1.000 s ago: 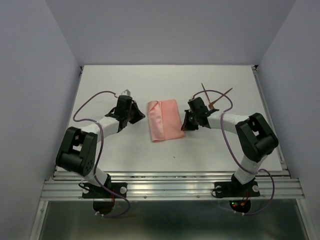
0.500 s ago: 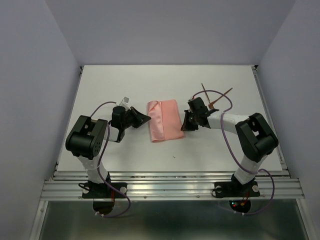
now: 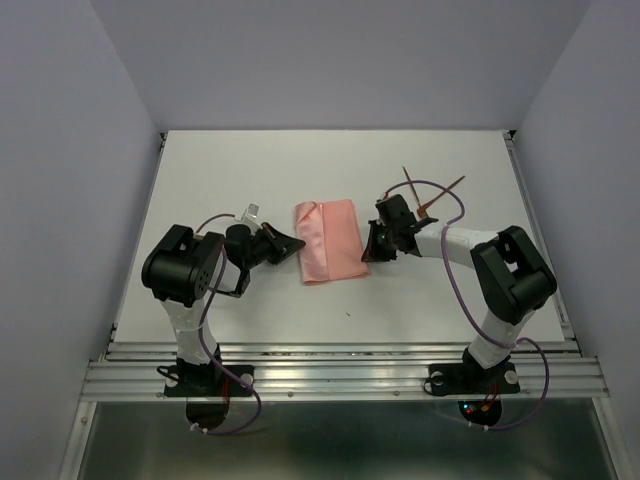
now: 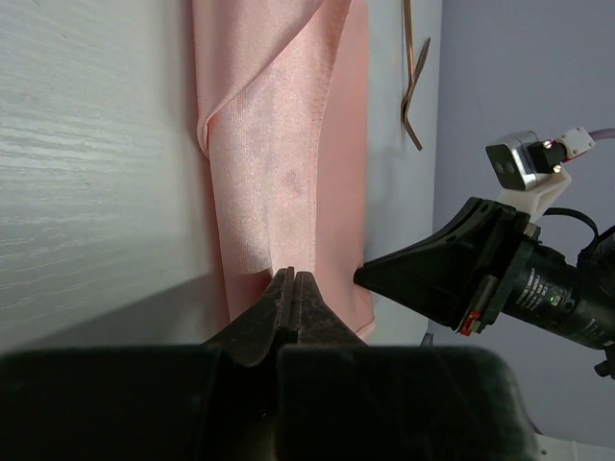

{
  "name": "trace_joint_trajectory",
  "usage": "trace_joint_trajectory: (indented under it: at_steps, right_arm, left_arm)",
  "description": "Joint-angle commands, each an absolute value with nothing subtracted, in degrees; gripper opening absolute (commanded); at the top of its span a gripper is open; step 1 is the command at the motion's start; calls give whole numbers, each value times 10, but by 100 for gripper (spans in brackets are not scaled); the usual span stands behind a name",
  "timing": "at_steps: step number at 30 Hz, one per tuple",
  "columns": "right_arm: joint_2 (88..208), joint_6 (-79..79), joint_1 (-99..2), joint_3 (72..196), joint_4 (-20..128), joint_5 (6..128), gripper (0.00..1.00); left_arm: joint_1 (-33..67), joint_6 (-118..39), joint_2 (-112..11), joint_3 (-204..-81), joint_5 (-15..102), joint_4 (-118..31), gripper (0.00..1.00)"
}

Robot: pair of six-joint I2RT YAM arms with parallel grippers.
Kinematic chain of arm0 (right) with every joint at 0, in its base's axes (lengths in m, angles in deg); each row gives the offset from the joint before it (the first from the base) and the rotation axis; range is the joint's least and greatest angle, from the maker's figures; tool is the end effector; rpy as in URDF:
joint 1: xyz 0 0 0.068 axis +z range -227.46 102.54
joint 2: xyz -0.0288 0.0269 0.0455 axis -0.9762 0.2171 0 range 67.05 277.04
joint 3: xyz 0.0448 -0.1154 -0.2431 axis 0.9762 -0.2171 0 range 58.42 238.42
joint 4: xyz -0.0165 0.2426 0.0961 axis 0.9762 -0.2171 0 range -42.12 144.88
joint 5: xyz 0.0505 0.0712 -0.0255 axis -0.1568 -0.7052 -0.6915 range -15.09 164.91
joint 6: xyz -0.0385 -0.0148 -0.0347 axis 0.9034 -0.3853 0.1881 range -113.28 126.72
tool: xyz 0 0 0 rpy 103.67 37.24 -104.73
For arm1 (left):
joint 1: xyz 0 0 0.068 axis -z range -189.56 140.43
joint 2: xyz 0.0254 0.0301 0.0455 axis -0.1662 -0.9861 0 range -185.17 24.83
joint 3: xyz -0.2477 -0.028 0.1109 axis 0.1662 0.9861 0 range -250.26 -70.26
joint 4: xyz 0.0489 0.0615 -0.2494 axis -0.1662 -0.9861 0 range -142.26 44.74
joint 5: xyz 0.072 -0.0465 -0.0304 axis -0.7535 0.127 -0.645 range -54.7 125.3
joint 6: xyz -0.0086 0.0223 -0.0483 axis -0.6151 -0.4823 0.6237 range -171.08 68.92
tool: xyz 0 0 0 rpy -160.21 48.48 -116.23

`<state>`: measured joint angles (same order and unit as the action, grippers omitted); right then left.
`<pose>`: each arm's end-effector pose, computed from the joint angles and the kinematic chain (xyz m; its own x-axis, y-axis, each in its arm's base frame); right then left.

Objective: Fold the napkin into a case and place the utensils inside
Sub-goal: Smooth out the 2/3-rectangle-folded napkin at the center of the board.

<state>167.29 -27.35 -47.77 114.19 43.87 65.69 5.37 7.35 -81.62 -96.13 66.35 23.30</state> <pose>0.2975 0.1763 0.1545 -0.9110 0.1170 -0.3955 -0.0694 0.9017 0.4267 0.2816 -0.0941 0.1131 -0.7089 -0.5663 -0.4205 0.1992 0.4111 -0.8896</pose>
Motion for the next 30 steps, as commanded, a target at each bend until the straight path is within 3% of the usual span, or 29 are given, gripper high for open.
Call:
trace_joint_trajectory:
  at_steps: [1,30]
  right_arm:
    - [1675,-263,-473,1150,435,653,1]
    - [1662,-256,-473,1162,419,658,1]
  left_arm:
    - [72,86,-830,-957,666,290,0]
    - [153,130,-905,-1005,628,281,0]
